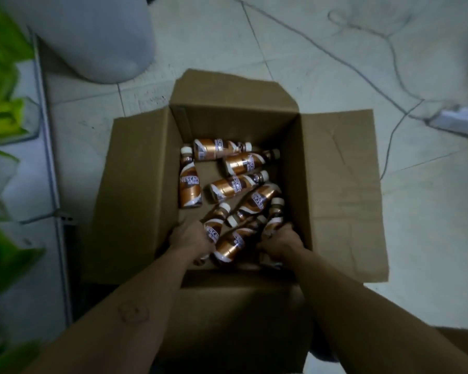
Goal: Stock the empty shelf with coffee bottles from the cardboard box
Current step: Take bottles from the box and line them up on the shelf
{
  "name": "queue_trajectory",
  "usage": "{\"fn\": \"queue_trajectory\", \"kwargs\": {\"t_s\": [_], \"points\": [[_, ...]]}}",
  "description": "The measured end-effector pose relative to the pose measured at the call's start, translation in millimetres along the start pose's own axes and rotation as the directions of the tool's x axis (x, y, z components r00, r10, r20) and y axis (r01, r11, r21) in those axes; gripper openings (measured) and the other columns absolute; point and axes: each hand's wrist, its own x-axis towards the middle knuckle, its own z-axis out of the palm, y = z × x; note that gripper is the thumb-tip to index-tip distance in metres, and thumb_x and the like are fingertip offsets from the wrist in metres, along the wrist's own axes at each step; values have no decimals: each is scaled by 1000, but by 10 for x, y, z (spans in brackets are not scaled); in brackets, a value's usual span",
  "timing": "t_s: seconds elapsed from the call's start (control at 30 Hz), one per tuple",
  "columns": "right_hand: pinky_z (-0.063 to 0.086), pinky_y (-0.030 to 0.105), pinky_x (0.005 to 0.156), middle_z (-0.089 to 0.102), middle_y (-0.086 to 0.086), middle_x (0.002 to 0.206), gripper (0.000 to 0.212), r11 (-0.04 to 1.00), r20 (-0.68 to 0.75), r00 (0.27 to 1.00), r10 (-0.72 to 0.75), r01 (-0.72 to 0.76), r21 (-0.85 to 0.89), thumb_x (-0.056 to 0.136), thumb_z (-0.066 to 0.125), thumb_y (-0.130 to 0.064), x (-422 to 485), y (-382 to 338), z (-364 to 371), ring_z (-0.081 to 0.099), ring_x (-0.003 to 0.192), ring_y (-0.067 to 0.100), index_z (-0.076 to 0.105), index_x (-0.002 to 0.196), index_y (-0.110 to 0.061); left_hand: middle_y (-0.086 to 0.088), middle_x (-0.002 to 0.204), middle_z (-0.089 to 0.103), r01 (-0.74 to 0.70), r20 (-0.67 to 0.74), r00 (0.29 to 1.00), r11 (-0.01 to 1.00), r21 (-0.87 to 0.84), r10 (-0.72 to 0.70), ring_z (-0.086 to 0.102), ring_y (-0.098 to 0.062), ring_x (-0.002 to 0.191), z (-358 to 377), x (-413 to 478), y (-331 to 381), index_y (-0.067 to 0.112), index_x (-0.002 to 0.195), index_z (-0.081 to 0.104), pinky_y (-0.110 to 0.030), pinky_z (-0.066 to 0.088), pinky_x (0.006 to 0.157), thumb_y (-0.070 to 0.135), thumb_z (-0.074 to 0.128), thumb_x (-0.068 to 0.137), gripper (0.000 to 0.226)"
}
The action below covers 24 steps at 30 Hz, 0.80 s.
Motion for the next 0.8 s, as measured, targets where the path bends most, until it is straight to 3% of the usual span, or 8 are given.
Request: {"fn": "queue_trajectory", "kwargs": {"t_s": [0.07, 0.17, 0.23, 0.33, 0.43, 0.57, 0.7, 0.8], "points": [[44, 46, 102, 43, 19, 141, 93, 993, -33, 999, -11, 14, 115, 79, 75, -29, -188, -33, -131, 46, 127, 36, 15, 147, -9, -9, 116, 62, 5, 8, 1000, 987, -160, -4, 59, -26, 103, -128, -217, 1, 12, 113, 59, -35, 49, 81, 35, 83, 64, 59], [51, 46, 93, 48, 17, 135, 93, 957, -62, 986, -153, 164, 241, 76, 77, -30, -575, -146, -336, 50, 121, 37, 19, 145, -12, -9, 117, 64, -68, -65, 997, 935, -347, 49, 60, -26, 103, -384, -628, -43, 11, 118, 61, -36, 49, 86, 37, 81, 65, 62], [54, 40, 81, 50, 14, 133, 96, 898, -55, 960, -276, 278, 341, 72, 80, -25, -934, -279, -473, 53, 118, 35, 20, 147, -17, -7, 110, 67, -121, -141, 988, 867, -484, 60, 61, -23, 95, -591, -974, -111, 13, 112, 64, -33, 49, 80, 36, 81, 66, 54], [57, 39, 74, 57, 11, 120, 90, 792, -81, 885, -459, 449, 414, 68, 82, -11, -1605, -492, -685, 59, 105, 30, 30, 142, -14, -4, 101, 70, -258, -296, 951, 751, -608, 87, 64, -17, 84, -957, -1621, -228, 13, 105, 67, -25, 45, 66, 31, 84, 65, 47], [59, 44, 74, 62, 14, 113, 75, 676, -105, 775, -623, 601, 426, 67, 81, -2, -2370, -662, -864, 63, 98, 30, 43, 131, -10, -5, 100, 72, -411, -459, 883, 629, -660, 95, 68, -16, 85, -1302, -2366, -416, 8, 108, 67, -26, 52, 72, 25, 86, 64, 51], [60, 39, 65, 65, 12, 109, 68, 457, -154, 596, -788, 734, 503, 69, 77, 5, -3399, -845, -1112, 67, 94, 31, 47, 126, -17, -6, 106, 71, -615, -625, 761, 500, -610, 173, 69, -15, 88, -1795, -3182, -599, 14, 111, 63, -34, 56, 80, 24, 88, 60, 57], [56, 52, 84, 63, 11, 112, 65, 232, -263, 374, -889, 866, 443, 70, 75, 4, -4363, -989, -1370, 65, 100, 30, 47, 124, -19, 11, 93, 72, -794, -805, 558, 410, -448, 201, 68, 0, 79, -2192, -4017, -713, 32, 90, 63, -16, 52, 63, 29, 91, 54, 45], [55, 53, 86, 60, 9, 118, 61, 96, -274, 227, -935, 902, 421, 72, 73, 6, -4916, -1122, -1554, 63, 104, 30, 49, 121, -21, 5, 98, 70, -845, -879, 442, 409, -343, 176, 67, -10, 89, -2496, -4552, -814, 27, 99, 60, -29, 54, 75, 34, 90, 49, 58]]}}
